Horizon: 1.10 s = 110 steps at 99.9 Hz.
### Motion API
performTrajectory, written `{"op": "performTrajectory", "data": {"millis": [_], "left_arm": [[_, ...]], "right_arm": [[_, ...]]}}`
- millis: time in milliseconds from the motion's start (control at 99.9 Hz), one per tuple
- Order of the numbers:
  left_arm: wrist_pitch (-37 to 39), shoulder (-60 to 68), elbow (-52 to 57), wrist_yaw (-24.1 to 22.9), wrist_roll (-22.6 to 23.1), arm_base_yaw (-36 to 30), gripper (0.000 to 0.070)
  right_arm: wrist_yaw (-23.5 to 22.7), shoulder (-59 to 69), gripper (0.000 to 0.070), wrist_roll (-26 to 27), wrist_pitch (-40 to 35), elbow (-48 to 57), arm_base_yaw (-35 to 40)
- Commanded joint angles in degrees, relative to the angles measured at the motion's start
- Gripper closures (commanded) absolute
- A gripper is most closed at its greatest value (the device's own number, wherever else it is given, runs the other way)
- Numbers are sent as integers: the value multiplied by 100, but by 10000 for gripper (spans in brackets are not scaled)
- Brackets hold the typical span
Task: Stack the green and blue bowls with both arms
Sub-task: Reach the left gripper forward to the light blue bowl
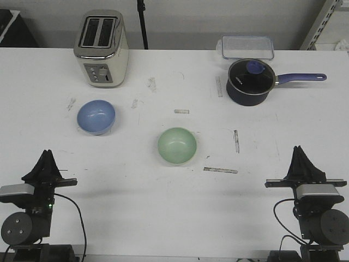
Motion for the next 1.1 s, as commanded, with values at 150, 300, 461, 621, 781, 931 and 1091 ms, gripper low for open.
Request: {"op": "performTrajectory", "data": {"millis": [150,300,461,621,781,931,1091], "left_arm": [[-1292,1108,1071,13,352,11,699],[-2223,1917,1624,98,350,11,699],[-2975,2791,2129,151,297,9,699],[-3703,3722,2868,225,90,11,699],[-4374,4739,3838,227,-83,11,699],[-4986,5700,4793,356,-387,17,699],[-5462,6859,5969,1102,-522,282,699]], "right_arm": [[0,-7,690,-7,72,31,4],[0,-7,690,-7,72,31,4],[0,-7,690,-7,72,31,4],[0,-7,690,-7,72,31,4],[0,-7,690,-7,72,31,4],[0,-7,690,-7,72,31,4],[0,-7,690,-7,72,31,4]]}}
